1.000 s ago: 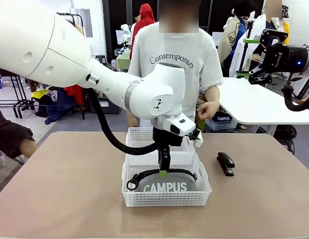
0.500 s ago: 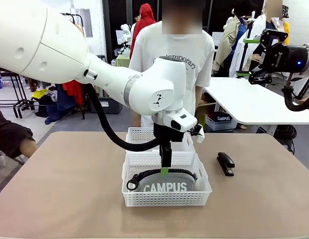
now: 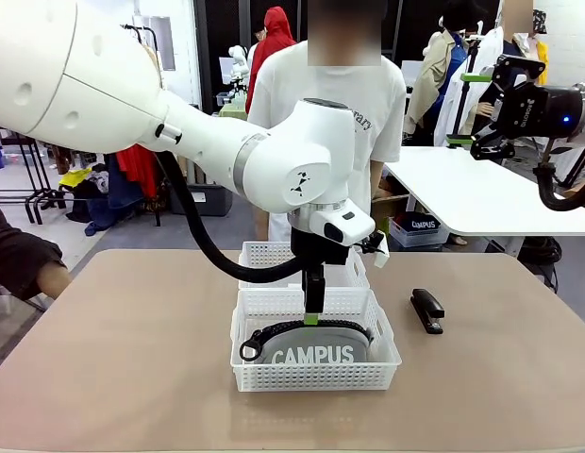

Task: Distribute items into two baskets.
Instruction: Pick up the Stapler that the person points to.

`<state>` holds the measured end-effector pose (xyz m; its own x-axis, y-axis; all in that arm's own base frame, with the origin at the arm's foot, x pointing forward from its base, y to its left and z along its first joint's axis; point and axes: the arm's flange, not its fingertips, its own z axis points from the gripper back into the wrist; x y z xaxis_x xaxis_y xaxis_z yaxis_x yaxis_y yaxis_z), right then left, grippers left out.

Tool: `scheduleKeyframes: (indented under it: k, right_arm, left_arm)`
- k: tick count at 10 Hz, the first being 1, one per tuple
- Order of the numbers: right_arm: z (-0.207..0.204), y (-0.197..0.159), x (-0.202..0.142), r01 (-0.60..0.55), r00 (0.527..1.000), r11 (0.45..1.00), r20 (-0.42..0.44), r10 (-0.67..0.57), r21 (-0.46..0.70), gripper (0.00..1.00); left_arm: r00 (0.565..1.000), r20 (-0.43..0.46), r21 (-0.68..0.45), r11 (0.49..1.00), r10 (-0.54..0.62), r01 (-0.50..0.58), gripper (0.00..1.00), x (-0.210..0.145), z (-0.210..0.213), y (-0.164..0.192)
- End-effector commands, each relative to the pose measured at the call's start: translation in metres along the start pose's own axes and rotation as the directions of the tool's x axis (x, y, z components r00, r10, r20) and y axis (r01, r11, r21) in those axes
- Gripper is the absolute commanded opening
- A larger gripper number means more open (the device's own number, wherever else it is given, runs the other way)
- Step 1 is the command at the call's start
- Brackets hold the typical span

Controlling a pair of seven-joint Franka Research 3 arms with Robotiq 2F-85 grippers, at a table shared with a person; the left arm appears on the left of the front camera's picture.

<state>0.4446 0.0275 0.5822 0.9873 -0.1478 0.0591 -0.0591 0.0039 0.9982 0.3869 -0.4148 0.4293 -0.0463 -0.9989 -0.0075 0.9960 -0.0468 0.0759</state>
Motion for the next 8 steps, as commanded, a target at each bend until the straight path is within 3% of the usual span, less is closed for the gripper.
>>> scheduleKeyframes:
  k: [1,6,7,8]
  right_arm:
    - [0.0,0.002,0.0,-0.003,1.0,1.0,0.003,0.003,0.004,1.0]
    - [0.0,0.002,0.0,-0.003,1.0,1.0,0.003,0.003,0.004,1.0]
    - [0.0,0.002,0.0,-0.003,1.0,1.0,0.003,0.003,0.004,1.0]
    - [0.0,0.002,0.0,-0.003,1.0,1.0,0.003,0.003,0.004,1.0]
  left_arm:
    - [1.0,0.013,-0.003,1.0,0.017,-0.017,1.0,-0.001,-0.001,0.002]
    - [1.0,0.001,-0.004,1.0,0.006,-0.006,1.0,0.0,-0.003,0.002]
    - [0.999,-0.015,-0.012,0.999,0.036,-0.036,1.0,-0.012,0.015,0.003]
    - [0.989,-0.032,-0.006,0.989,0.144,-0.145,1.0,-0.012,0.026,0.008]
